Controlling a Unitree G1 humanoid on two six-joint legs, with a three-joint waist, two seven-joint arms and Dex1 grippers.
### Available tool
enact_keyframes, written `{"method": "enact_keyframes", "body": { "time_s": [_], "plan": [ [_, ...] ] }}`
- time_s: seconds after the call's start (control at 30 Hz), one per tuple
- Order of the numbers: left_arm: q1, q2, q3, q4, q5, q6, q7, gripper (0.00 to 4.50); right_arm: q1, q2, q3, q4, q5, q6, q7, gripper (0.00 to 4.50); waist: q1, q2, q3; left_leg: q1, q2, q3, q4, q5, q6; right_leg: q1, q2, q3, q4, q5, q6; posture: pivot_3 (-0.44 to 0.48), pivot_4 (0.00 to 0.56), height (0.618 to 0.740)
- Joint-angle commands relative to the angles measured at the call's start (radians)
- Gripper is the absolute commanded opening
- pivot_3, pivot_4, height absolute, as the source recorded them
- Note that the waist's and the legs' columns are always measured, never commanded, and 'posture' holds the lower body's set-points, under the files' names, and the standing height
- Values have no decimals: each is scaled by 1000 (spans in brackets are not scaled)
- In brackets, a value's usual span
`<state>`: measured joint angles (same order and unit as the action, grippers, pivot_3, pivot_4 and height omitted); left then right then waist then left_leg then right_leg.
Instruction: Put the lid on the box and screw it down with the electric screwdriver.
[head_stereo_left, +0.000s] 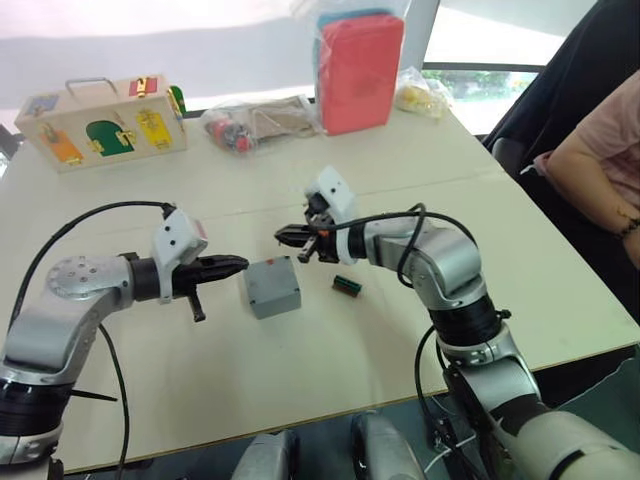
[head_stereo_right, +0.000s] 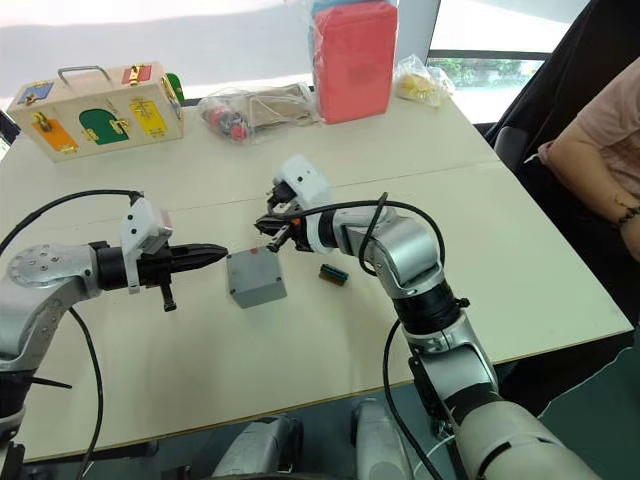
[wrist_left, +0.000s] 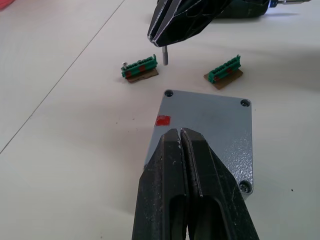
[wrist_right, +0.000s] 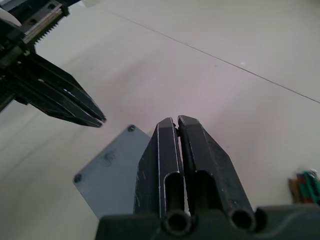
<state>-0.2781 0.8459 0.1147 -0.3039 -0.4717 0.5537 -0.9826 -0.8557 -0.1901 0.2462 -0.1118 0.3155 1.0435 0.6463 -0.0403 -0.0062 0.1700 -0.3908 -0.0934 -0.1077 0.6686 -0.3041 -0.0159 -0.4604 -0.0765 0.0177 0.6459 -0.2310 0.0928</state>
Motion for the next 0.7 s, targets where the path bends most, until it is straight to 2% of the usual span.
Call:
{"method": "enact_keyframes", "body": {
  "time_s": [0.03, 0.7],
  "plan": [
    [0, 14, 38, -43, -12, -10, 8, 0, -13, 4, 28, 13, -17, -42, -12, 41, -1, 0, 0, 0, 0, 0, 0, 0, 0, 0, 0, 0, 0, 0, 0, 0, 150, 740],
    [-30, 4, 13, -56, -15, 7, 31, 0, 27, -36, 85, 39, -50, -89, -8, 41, -3, 0, 0, 0, 0, 0, 0, 0, 0, 0, 0, 0, 0, 0, 0, 0, 150, 740]
  ]
}}
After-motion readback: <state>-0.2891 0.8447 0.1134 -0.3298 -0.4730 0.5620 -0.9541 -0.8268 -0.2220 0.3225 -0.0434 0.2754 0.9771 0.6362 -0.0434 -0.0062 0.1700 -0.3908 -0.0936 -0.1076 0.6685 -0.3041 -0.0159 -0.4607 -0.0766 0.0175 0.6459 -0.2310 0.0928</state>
